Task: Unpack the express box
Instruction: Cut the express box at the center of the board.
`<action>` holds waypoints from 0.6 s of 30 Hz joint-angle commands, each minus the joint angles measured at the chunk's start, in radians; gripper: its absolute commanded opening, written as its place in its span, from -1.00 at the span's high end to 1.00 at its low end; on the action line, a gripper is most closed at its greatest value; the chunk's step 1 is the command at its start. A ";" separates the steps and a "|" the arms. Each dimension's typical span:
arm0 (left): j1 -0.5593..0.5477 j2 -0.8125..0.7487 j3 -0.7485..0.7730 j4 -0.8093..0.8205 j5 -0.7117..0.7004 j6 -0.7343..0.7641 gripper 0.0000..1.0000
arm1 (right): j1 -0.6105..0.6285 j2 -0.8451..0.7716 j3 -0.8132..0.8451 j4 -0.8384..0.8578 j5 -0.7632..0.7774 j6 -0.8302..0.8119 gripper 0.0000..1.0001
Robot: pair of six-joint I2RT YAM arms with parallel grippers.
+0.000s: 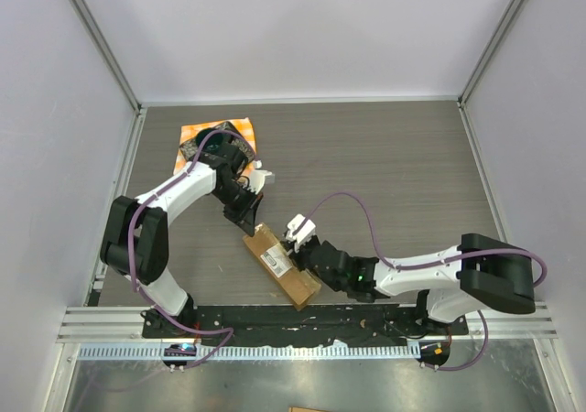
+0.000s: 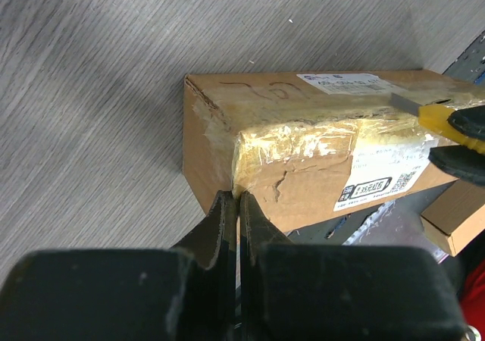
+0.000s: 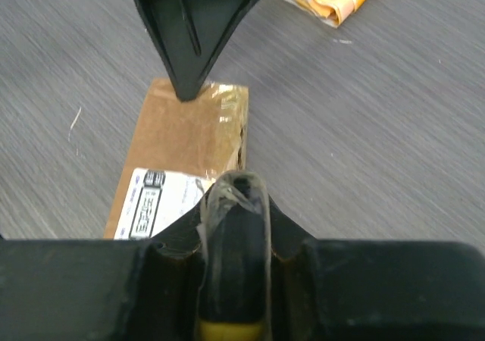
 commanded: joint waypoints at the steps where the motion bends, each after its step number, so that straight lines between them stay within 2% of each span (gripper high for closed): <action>1: -0.003 0.017 -0.002 0.058 -0.018 0.040 1.00 | -0.052 0.044 0.071 0.174 -0.111 -0.039 0.99; 7: -0.003 0.014 -0.013 0.064 -0.019 0.046 1.00 | -0.074 0.099 0.120 0.199 -0.148 -0.060 0.99; 18: -0.003 0.022 -0.022 0.073 -0.022 0.048 1.00 | -0.083 0.109 0.155 0.234 -0.133 -0.109 0.99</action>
